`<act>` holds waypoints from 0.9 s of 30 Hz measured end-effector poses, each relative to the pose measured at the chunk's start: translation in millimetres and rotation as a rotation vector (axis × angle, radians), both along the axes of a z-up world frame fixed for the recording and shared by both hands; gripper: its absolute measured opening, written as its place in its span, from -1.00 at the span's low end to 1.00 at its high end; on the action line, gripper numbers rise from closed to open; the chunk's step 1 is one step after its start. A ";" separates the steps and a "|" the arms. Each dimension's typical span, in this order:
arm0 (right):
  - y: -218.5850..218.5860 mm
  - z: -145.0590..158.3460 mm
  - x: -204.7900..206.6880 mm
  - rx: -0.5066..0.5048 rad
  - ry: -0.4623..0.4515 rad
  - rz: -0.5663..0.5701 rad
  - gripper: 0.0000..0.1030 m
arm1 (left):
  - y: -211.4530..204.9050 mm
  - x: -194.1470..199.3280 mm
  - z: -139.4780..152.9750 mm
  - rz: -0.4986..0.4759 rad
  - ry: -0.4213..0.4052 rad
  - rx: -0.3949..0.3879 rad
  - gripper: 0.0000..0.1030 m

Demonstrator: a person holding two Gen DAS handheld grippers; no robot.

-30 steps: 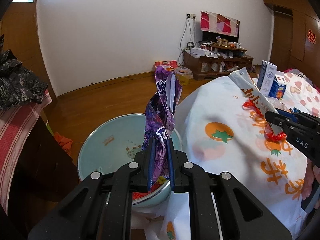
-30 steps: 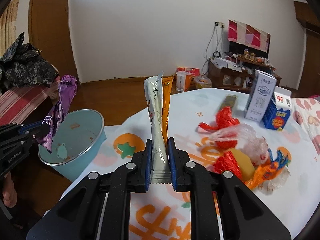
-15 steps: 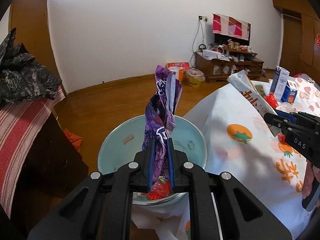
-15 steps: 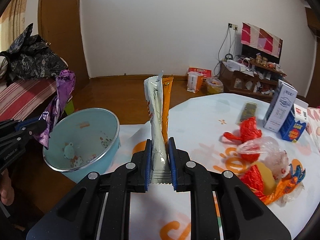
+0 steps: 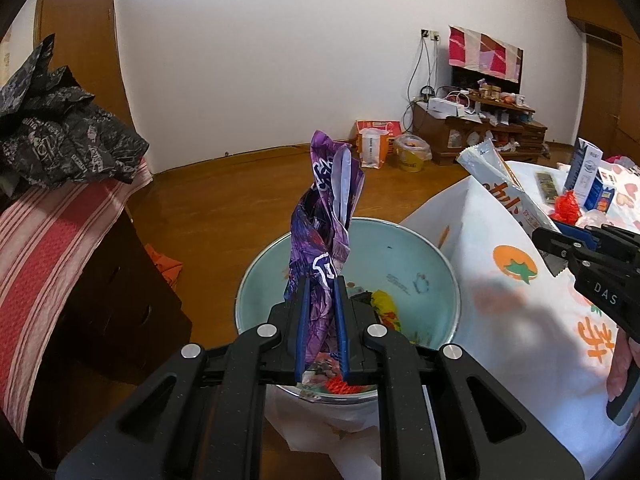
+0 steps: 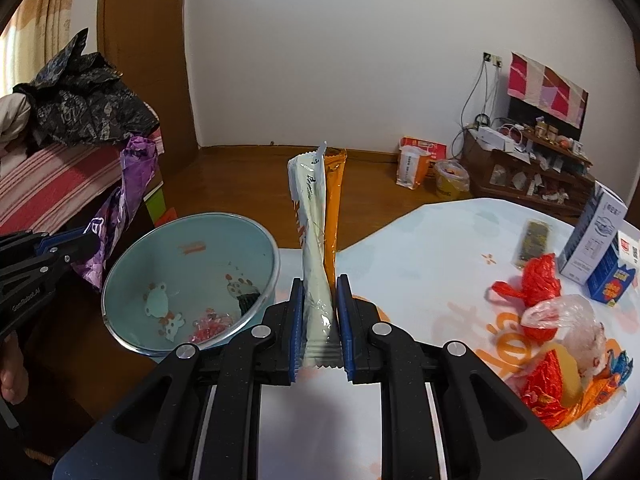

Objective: Collect trash
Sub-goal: 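Carry both wrappers over the blue bin and open both grippers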

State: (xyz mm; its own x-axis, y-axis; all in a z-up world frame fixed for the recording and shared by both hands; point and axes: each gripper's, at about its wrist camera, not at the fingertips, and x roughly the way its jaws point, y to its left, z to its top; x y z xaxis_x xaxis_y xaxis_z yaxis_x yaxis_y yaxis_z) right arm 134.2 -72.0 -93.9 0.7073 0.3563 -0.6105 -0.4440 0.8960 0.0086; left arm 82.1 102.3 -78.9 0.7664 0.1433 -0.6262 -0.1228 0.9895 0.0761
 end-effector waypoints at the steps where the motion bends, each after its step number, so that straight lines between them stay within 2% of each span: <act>1: 1.5 -0.3 0.4 -0.001 0.001 0.004 -0.67 | 0.7 -0.7 0.0 0.002 0.000 0.000 -0.77; 27: 45.6 -1.9 2.3 -0.034 0.000 0.096 -0.67 | 34.4 -6.9 -8.7 0.077 0.021 -0.007 -0.76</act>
State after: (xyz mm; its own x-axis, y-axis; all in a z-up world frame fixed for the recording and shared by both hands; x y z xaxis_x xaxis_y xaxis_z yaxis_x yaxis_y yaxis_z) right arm 136.5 -26.4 -95.8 0.6706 0.4015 -0.6238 -0.5281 0.8489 -0.0212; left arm 75.3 136.7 -87.6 0.7399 0.1970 -0.6433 -0.1968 0.9777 0.0731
